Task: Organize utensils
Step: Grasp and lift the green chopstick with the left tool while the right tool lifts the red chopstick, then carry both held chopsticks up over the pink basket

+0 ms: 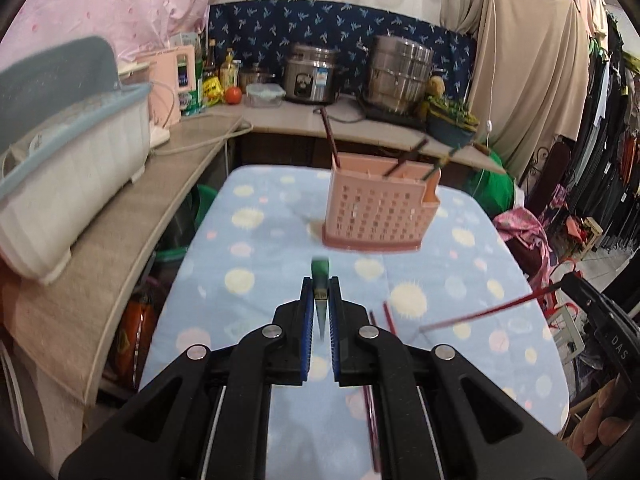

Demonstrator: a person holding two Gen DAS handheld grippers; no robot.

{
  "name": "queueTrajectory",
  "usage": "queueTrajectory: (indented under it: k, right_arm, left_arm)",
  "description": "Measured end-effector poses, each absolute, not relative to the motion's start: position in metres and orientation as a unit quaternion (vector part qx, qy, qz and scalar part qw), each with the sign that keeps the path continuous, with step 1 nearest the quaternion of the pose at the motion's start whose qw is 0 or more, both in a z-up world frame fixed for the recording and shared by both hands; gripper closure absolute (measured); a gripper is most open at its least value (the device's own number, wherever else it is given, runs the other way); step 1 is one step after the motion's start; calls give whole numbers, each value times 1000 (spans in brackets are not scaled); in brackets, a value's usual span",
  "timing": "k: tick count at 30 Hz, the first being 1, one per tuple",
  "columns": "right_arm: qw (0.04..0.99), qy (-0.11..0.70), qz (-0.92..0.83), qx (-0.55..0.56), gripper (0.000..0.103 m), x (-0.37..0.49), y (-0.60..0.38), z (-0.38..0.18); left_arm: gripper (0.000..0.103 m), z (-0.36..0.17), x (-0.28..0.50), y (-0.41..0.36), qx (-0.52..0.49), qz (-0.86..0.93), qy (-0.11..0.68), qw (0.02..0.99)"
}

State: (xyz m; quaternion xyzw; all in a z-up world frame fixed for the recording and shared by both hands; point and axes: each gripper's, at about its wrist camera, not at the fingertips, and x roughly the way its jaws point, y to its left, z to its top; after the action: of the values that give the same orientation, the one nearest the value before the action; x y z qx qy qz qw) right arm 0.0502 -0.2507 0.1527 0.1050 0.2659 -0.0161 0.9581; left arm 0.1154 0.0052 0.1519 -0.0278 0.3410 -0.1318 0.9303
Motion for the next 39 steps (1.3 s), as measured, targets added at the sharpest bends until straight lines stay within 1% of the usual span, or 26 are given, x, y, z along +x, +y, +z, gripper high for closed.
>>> queueTrajectory:
  k: [10, 18, 24, 29, 39]
  right_arm:
    - [968, 220, 0, 125, 96, 103, -273, 202]
    - [975, 154, 30, 158, 96, 154, -288, 261]
    - [979, 125, 27, 157, 96, 196, -289, 288]
    - [979, 132, 28, 156, 96, 229, -290, 281]
    - [970, 189, 31, 150, 96, 268, -283, 228]
  left_arm:
    - [96, 206, 180, -10, -37, -133, 302, 943]
    - [96, 266, 226, -27, -55, -138, 246, 958]
    - [96, 292, 258, -43, -61, -141, 210, 966]
    - [96, 289, 290, -55, -66, -140, 204, 967]
    - [96, 253, 324, -66, -64, -141, 237, 959]
